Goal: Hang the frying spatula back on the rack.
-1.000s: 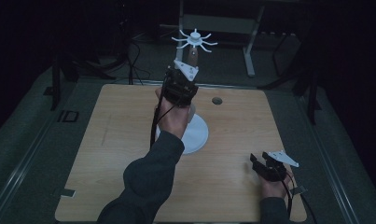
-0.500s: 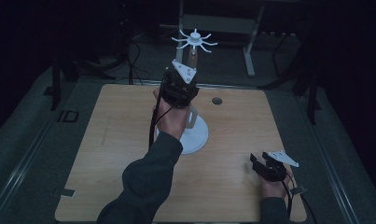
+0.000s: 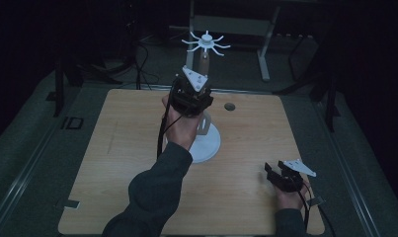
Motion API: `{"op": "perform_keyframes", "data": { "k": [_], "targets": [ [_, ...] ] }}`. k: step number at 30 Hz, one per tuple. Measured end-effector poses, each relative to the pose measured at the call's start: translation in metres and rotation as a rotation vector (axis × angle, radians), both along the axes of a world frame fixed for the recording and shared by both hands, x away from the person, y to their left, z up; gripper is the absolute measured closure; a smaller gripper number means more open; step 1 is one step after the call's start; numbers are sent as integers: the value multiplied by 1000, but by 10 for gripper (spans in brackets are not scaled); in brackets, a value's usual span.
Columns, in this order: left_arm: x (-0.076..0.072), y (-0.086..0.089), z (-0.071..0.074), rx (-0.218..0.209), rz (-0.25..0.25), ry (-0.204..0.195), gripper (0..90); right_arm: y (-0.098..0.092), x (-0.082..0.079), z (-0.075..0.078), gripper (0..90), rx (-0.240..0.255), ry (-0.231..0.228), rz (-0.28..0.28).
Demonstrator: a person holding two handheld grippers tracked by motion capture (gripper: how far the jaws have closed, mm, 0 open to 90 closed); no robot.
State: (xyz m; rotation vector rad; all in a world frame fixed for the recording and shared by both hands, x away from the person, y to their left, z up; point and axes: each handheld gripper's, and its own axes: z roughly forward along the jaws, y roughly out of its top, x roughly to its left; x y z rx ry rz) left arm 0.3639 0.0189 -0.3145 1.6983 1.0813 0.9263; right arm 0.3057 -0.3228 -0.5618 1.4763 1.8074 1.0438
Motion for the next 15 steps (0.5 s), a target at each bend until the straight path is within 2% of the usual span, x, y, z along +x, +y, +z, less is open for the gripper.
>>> {"op": "perform_keyframes", "data": {
  "k": [15],
  "targets": [
    [-6,2,-1,-5,-37,9,470,0,0,0,397,3,1,-3]
  ]
}}
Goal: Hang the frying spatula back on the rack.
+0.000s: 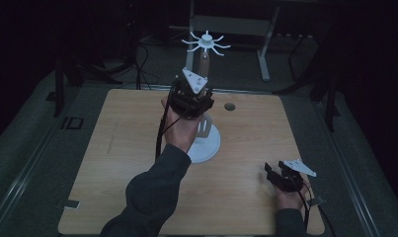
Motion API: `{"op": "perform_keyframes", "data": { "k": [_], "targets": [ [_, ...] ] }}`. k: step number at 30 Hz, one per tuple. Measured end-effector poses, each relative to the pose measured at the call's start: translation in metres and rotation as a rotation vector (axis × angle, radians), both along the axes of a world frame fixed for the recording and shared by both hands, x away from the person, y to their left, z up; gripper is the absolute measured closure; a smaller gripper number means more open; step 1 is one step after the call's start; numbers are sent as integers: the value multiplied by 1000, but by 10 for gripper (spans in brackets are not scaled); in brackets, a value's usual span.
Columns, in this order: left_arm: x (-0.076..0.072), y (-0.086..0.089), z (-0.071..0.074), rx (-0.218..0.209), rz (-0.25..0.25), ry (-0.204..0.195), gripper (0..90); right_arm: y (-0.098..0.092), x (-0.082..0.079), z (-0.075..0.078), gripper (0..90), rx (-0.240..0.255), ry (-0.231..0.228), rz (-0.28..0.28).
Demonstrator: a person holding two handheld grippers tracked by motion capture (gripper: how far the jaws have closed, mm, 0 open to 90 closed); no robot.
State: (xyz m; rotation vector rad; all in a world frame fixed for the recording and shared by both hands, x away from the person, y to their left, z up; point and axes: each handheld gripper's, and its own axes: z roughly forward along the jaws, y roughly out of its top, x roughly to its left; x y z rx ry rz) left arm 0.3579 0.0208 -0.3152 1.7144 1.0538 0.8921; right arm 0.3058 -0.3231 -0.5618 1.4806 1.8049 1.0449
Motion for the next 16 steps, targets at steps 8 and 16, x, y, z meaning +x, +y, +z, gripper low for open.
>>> {"op": "perform_keyframes", "data": {
  "k": [8,16],
  "targets": [
    [-4,4,-3,-7,-27,14,470,0,0,0,395,0,0,-1],
    [-8,9,-10,-18,-61,35,470,0,0,0,393,0,1,-2]
  ]
}}
